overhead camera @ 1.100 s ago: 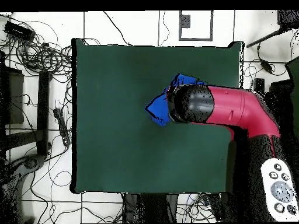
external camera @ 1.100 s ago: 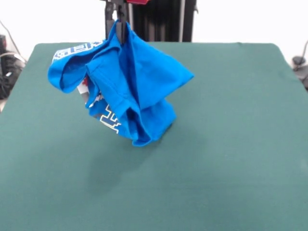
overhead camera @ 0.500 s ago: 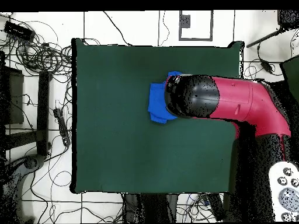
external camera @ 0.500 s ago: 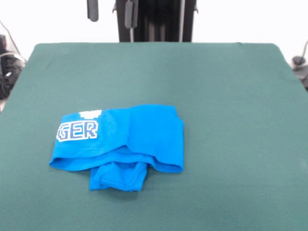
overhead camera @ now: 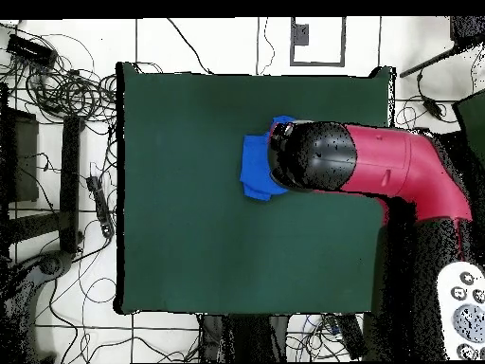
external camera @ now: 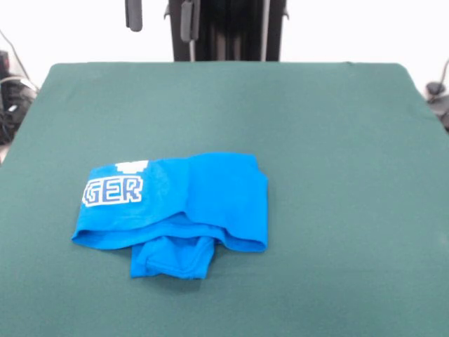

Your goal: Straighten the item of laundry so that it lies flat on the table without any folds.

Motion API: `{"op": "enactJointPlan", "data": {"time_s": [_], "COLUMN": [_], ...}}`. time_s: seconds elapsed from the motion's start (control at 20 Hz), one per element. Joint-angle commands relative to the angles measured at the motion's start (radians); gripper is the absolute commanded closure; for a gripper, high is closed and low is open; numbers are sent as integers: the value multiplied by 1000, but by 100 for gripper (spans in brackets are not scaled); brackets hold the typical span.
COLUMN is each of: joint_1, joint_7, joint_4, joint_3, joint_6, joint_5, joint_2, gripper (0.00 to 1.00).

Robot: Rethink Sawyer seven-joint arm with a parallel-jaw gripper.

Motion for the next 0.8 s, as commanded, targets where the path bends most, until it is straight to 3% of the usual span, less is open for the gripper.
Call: {"op": "enactJointPlan", "data": {"time_s": [0.05, 0.35, 0.8], "joint_1": [25, 64, 75], "joint_7": [-67, 97, 101], "joint_4": [81, 68, 25], "joint_3": [73, -25, -29], "joint_6": [-34, -89, -141], "joint_5": [-21, -66, -54], "joint_2": [99, 187, 264], "gripper": [0, 0, 0]}}
